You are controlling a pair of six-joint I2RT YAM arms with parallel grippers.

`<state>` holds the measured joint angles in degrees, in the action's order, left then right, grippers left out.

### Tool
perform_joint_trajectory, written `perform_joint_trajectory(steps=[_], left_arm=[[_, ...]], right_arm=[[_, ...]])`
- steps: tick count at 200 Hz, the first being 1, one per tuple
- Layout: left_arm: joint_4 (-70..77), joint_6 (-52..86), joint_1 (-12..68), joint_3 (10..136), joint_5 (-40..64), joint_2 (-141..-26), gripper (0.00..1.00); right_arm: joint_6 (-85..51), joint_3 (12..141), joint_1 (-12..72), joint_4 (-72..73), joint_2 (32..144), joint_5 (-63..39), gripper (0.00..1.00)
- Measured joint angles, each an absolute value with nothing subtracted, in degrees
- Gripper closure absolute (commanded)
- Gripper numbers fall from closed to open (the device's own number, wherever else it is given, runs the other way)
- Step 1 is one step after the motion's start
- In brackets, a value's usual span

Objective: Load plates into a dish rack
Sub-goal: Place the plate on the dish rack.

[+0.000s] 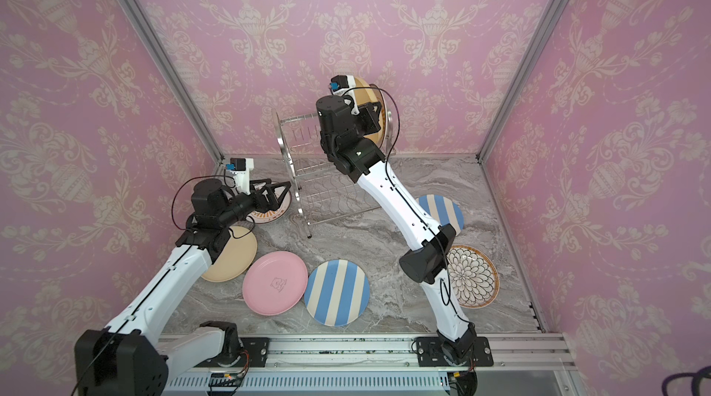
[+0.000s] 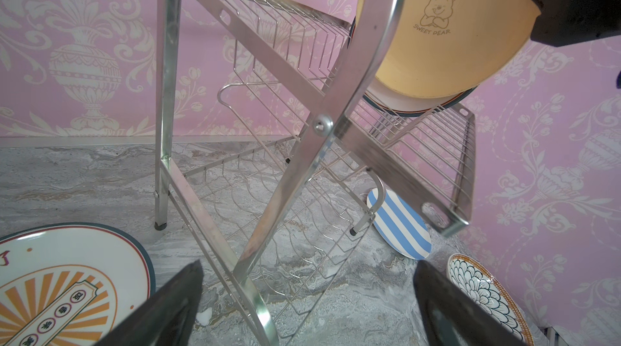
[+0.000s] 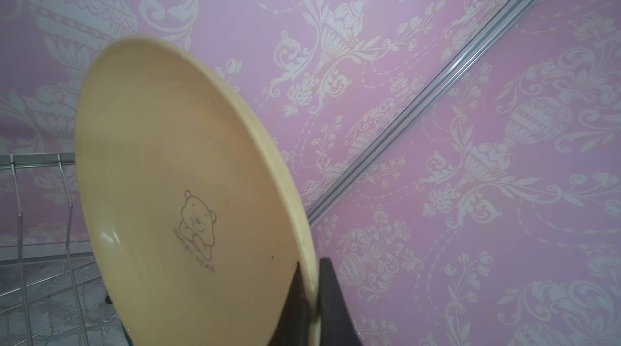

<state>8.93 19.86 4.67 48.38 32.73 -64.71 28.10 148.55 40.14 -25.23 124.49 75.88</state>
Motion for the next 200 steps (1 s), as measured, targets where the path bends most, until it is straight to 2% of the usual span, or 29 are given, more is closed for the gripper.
perform_joint_trajectory(steps=[119,200], left_arm=[[8.03,19.86,4.99,48.38,32.77,-64.71,0.01],[8.05,19.84,5.48,48.38,32.97,-64.71,0.01]], right_arm=[[19.42,149.82,39.33,-33.52,125.86,74.65,1.00],[35.77,149.25,39.77,-16.69,129.10,78.67,1.00]])
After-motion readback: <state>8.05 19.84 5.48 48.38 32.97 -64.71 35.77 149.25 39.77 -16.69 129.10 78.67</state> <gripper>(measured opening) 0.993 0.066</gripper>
